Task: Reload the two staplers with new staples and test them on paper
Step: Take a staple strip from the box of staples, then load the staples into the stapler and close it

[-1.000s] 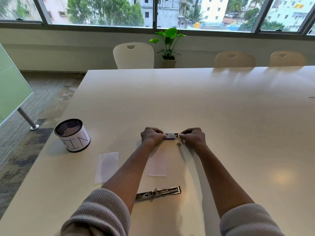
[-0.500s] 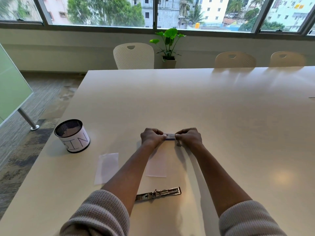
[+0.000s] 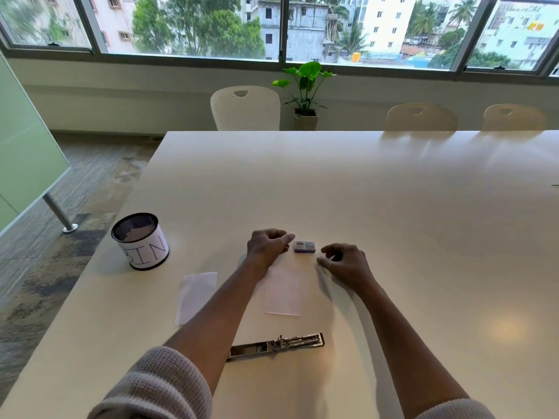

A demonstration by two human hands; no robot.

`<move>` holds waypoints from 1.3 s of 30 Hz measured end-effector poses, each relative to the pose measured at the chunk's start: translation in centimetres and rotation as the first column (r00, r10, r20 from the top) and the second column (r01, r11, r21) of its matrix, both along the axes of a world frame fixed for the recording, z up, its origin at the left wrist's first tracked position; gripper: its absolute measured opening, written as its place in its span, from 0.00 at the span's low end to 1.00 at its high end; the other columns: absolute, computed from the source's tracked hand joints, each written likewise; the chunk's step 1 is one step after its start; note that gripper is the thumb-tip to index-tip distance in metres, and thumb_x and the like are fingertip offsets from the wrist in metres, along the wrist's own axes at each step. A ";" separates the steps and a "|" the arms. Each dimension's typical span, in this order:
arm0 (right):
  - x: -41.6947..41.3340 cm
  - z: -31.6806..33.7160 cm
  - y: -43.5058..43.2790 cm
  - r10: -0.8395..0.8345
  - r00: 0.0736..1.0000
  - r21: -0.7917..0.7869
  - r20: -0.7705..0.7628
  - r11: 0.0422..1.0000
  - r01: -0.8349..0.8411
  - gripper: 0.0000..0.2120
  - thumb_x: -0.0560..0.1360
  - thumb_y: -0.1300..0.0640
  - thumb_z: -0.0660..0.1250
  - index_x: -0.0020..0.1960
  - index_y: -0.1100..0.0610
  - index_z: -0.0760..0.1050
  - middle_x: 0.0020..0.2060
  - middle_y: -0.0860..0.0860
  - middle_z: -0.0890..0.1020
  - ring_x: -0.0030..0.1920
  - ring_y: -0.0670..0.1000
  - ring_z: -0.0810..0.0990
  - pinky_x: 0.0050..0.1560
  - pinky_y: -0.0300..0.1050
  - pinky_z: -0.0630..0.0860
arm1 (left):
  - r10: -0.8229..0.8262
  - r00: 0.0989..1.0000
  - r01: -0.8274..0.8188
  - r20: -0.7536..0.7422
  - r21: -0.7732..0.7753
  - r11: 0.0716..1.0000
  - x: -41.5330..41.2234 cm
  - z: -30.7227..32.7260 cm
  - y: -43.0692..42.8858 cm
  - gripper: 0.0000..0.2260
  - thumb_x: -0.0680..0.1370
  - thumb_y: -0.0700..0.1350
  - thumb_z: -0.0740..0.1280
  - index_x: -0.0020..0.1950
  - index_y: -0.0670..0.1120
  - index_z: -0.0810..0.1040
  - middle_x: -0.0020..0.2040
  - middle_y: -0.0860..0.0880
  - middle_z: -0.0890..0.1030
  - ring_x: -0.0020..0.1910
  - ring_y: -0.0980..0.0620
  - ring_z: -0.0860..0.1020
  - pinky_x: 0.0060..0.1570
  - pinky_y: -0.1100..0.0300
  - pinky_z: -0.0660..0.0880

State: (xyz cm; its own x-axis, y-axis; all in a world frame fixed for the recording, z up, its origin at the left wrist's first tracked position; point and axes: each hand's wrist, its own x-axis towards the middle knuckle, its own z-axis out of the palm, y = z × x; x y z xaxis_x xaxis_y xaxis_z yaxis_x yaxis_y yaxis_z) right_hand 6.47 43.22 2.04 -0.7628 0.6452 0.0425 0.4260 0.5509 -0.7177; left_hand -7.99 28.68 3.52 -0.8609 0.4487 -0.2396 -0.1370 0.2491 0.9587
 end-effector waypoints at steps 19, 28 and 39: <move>2.9 2.9 -5.3 0.072 0.954 0.117 -0.291 0.992 -0.039 0.03 0.73 0.59 0.75 0.46 0.54 0.85 0.41 0.45 0.85 0.40 0.42 0.83 0.40 0.35 0.78 | -0.558 0.741 0.406 -0.372 -0.414 0.815 8.4 4.5 -13.8 0.26 0.70 0.73 0.62 0.52 0.55 0.85 0.49 0.58 0.85 0.45 0.65 0.81 0.46 0.65 0.78; 7.9 1.3 -11.3 0.093 0.961 -0.032 -0.259 0.994 -0.105 0.04 0.73 0.59 0.75 0.45 0.51 0.85 0.38 0.42 0.86 0.41 0.39 0.83 0.40 0.30 0.77 | -0.665 0.580 0.337 -0.471 -0.605 0.722 12.1 0.1 -15.5 0.25 0.70 0.61 0.74 0.64 0.53 0.78 0.59 0.54 0.79 0.56 0.54 0.75 0.56 0.61 0.73; 10.6 1.7 -13.8 -0.061 0.935 -0.188 -0.348 0.982 -0.006 0.05 0.71 0.60 0.77 0.42 0.50 0.86 0.38 0.42 0.87 0.39 0.45 0.84 0.44 0.37 0.78 | -0.557 0.510 0.204 -0.656 -0.537 0.819 13.9 -0.7 -15.1 0.10 0.77 0.53 0.68 0.53 0.49 0.83 0.50 0.52 0.81 0.45 0.51 0.80 0.48 0.53 0.79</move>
